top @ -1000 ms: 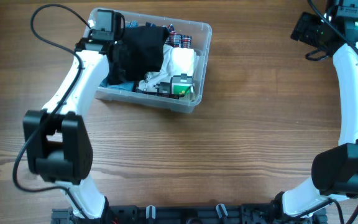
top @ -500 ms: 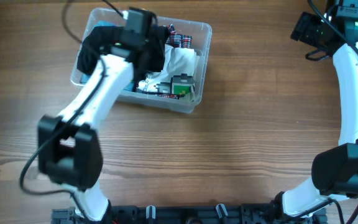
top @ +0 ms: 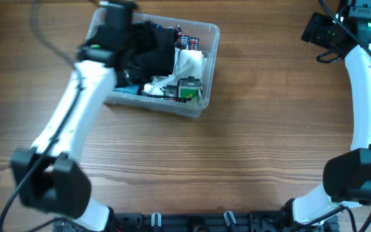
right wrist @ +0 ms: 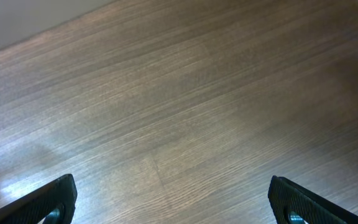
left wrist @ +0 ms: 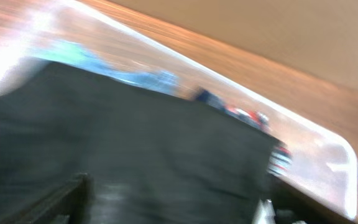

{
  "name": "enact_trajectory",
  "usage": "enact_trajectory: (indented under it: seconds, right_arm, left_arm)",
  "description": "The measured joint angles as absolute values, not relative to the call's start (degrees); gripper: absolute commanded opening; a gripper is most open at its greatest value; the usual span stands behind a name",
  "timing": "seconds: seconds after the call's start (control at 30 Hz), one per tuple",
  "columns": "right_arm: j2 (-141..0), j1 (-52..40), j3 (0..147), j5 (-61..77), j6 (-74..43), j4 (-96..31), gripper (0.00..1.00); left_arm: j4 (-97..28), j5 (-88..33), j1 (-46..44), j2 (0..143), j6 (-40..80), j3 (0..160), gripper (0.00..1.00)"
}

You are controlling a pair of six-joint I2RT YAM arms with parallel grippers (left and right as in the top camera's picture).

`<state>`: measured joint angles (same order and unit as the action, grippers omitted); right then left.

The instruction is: Pack container

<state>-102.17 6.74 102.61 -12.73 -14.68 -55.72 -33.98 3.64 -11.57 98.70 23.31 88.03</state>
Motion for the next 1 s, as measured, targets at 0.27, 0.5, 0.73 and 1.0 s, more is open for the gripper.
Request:
enact_trajectory:
  seconds: [0.27, 0.5, 0.73, 1.0]
  right_arm:
    - [-102.17, 6.74, 102.61, -12.73, -14.7, -55.68, 1.0]
    - [-102.17, 6.74, 102.61, -12.73, -14.7, -55.68, 1.0]
    - [-102.17, 6.74, 102.61, -12.73, -14.7, -55.68, 1.0]
    - [-102.17, 6.74, 102.61, -12.73, -14.7, -55.7, 1.0]
  left_arm:
    - [-42.54, 6.35, 12.45, 95.66, 23.42, 88.01, 1.0]
    - [-42.74, 6.37, 21.54, 95.66, 23.42, 88.01, 1.0]
    - [-42.87, 6.37, 22.24, 95.66, 23.42, 88.01, 1.0]
    - [-42.89, 6.37, 22.24, 95.66, 23.42, 88.01, 1.0]
